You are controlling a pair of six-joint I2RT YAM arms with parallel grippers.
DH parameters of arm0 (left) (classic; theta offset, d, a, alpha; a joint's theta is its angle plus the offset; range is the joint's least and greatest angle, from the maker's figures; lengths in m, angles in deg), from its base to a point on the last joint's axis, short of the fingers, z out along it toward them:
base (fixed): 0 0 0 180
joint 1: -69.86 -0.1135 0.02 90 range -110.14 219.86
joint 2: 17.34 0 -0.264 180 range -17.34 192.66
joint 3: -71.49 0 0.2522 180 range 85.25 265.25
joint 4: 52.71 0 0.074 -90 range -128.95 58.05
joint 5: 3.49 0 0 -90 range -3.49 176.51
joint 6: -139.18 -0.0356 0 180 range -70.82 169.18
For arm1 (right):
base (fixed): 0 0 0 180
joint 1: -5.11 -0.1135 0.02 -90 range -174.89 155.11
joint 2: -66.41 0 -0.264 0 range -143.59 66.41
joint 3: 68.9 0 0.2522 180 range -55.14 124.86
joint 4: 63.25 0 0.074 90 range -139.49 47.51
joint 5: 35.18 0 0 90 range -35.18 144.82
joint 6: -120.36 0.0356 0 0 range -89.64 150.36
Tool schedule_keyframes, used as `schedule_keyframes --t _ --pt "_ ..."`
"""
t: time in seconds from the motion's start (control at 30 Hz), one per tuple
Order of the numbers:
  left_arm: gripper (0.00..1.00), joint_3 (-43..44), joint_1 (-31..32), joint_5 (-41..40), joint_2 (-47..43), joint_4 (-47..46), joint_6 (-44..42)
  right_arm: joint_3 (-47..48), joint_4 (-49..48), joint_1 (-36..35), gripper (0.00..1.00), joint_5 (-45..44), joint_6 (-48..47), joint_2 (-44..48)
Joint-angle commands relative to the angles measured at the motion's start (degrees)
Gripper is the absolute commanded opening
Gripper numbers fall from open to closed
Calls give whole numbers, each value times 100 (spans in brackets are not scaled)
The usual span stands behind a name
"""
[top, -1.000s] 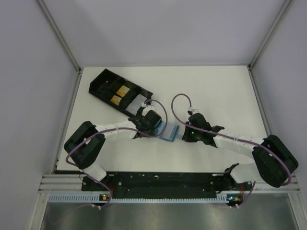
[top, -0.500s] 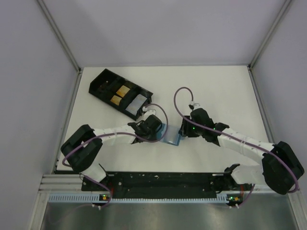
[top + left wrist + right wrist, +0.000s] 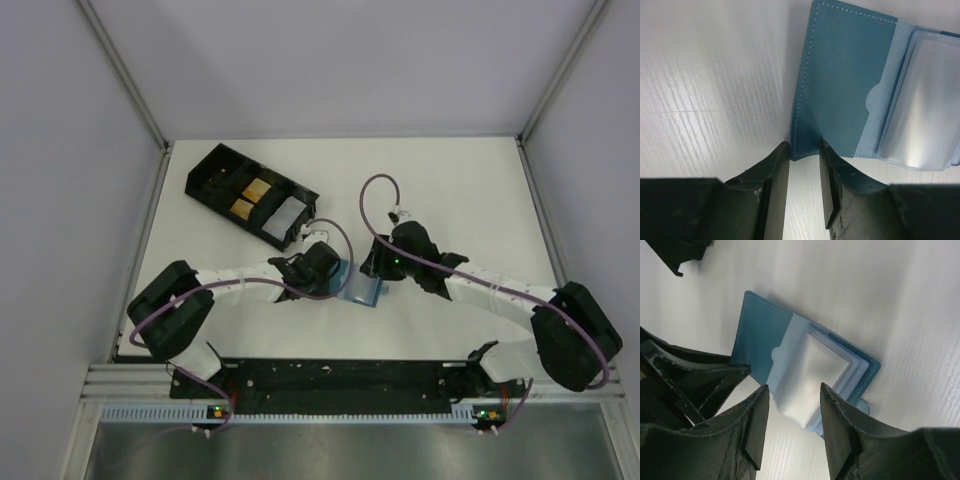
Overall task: Take the credit cards out of the card holder
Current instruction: Open the card holder at the center of the board.
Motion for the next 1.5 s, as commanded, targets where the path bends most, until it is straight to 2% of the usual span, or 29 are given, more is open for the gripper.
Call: schedule_keyframes --t 0.0,0.53,0.9,1.47 --pt "35 -167 65 224 -37 0 126 -215 -889 31 45 379 458 -433" --pt "35 -185 100 312 -19 -97 161 -356 -750 31 45 108 643 -785" --pt "35 -203 109 294 -54 -97 179 -391 -374 31 45 -95 599 -144" --pt "35 -176 127 303 -80 -97 179 -453 -477 31 44 -34 749 -574"
